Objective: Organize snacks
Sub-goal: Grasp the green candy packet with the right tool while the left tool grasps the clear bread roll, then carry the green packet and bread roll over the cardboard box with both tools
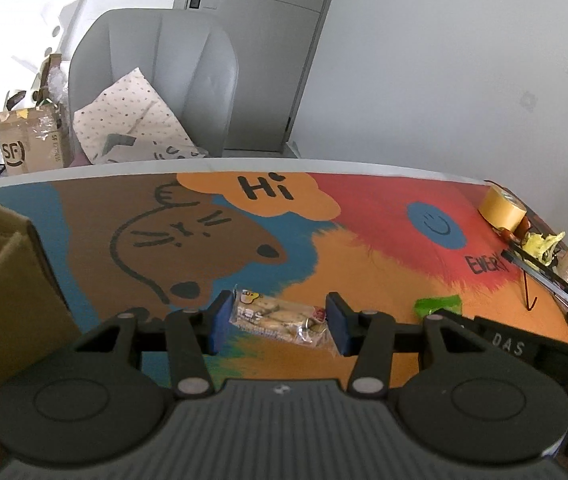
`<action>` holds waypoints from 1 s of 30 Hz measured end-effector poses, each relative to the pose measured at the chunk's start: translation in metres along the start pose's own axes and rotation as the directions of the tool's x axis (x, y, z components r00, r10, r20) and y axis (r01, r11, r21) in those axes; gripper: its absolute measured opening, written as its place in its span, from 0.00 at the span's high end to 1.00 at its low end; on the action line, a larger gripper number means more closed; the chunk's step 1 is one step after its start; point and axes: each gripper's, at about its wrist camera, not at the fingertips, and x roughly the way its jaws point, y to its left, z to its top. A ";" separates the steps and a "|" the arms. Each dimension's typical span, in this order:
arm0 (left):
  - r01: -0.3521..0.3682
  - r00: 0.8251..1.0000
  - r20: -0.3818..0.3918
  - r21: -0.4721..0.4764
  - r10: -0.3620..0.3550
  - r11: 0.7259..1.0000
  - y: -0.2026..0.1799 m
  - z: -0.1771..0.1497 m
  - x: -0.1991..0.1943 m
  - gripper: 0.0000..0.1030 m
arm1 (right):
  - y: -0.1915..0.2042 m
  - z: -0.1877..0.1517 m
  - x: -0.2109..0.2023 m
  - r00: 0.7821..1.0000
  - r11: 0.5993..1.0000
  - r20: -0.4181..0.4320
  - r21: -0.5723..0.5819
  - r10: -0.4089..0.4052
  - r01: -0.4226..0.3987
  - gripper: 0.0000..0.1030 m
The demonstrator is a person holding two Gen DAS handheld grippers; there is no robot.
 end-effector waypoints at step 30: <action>0.091 0.992 0.080 0.039 -0.094 0.995 0.030 -0.005 -0.125 0.52 | 0.038 -0.037 -0.123 0.986 0.994 0.136 0.048 0.095 -0.103 0.75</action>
